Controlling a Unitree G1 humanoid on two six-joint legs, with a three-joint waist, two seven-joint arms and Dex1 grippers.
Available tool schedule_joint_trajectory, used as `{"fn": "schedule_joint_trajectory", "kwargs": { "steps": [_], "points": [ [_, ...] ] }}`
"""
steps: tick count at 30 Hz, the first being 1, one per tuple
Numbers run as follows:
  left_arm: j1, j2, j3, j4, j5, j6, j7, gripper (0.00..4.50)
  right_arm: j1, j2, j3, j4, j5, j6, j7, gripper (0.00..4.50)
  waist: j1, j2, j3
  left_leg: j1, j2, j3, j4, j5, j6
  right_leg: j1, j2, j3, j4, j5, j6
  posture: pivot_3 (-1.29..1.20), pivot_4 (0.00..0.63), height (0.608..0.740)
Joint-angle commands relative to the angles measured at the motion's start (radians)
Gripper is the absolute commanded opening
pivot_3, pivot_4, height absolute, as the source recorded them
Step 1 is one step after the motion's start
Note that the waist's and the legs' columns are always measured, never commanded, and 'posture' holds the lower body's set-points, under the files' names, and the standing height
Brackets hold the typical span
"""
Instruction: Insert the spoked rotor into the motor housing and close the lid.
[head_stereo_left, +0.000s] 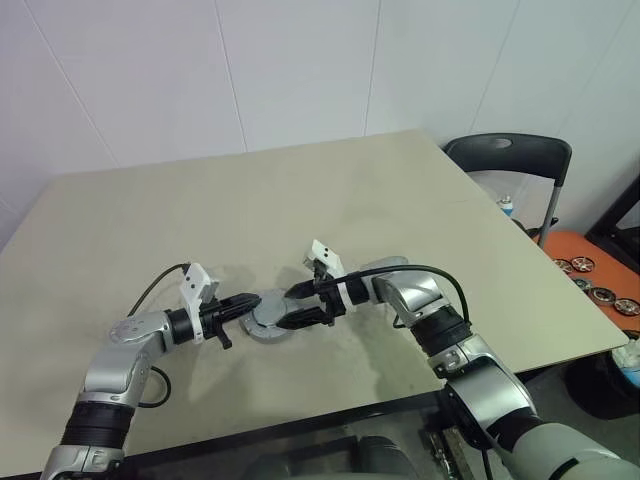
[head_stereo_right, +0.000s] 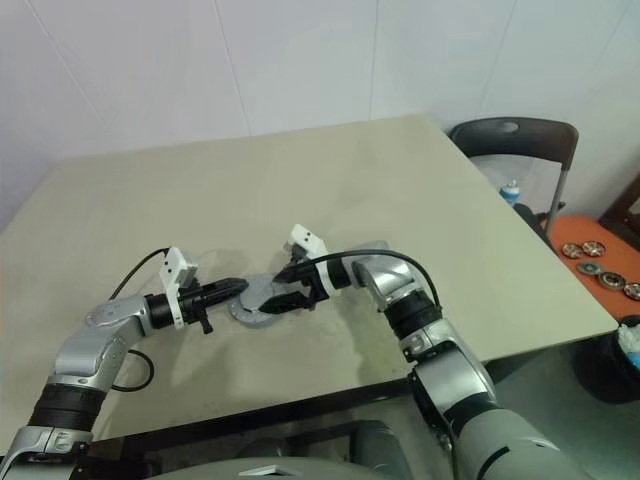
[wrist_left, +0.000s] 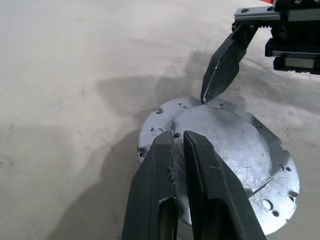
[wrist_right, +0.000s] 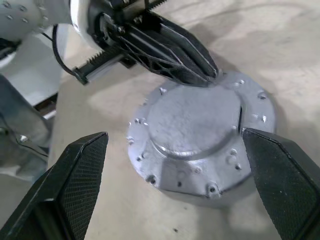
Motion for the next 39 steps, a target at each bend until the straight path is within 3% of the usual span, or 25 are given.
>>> {"fn": "schedule_joint_trajectory", "kwargs": {
  "steps": [1,8,18,26,39],
  "points": [
    [0.02,0.007,-0.022,0.044,0.036,0.015,0.004,0.39,-0.075,0.017,-0.054,0.076,0.002,-0.049,-0.067,4.45,0.004,0.0,0.0,0.0,0.0,0.0,0.0,0.0,0.0,0.0,0.0,0.0,0.0,0.0,0.0,0.0,0.0,0.74],
    [0.054,0.029,-0.019,0.015,0.027,0.028,-0.012,0.39,-0.172,0.012,-0.142,0.232,0.034,-0.043,-0.118,4.45,0.011,0.0,0.0,-0.001,0.0,0.001,-0.001,0.0,0.0,-0.001,0.0,0.0,-0.001,0.0,-0.001,0.0,0.0,0.74],
    [0.094,0.071,-0.015,-0.025,0.008,0.054,-0.039,0.39,-0.152,-0.058,-0.082,0.168,0.083,0.235,0.046,4.45,0.01,0.0,0.0,-0.003,0.0,0.002,-0.001,-0.002,0.002,-0.003,0.0,0.001,-0.002,0.0,-0.001,0.0,0.0,0.74],
    [0.081,0.063,-0.002,-0.052,-0.005,0.076,-0.033,0.39,-0.125,-0.04,-0.061,0.169,0.035,0.15,-0.028,4.45,0.019,0.0,0.0,-0.007,-0.001,0.002,0.002,-0.002,0.002,-0.006,-0.001,0.001,0.0,0.0,-0.001,0.0,0.0,0.74],
    [0.087,0.047,-0.002,-0.04,0.009,0.067,-0.023,0.39,-0.103,-0.049,-0.045,0.185,0.032,0.171,-0.06,4.45,0.018,-0.001,-0.001,-0.012,-0.002,0.002,0.004,0.001,-0.002,-0.012,-0.002,0.001,0.002,0.001,-0.001,0.0,0.0,0.74]
  ]
}}
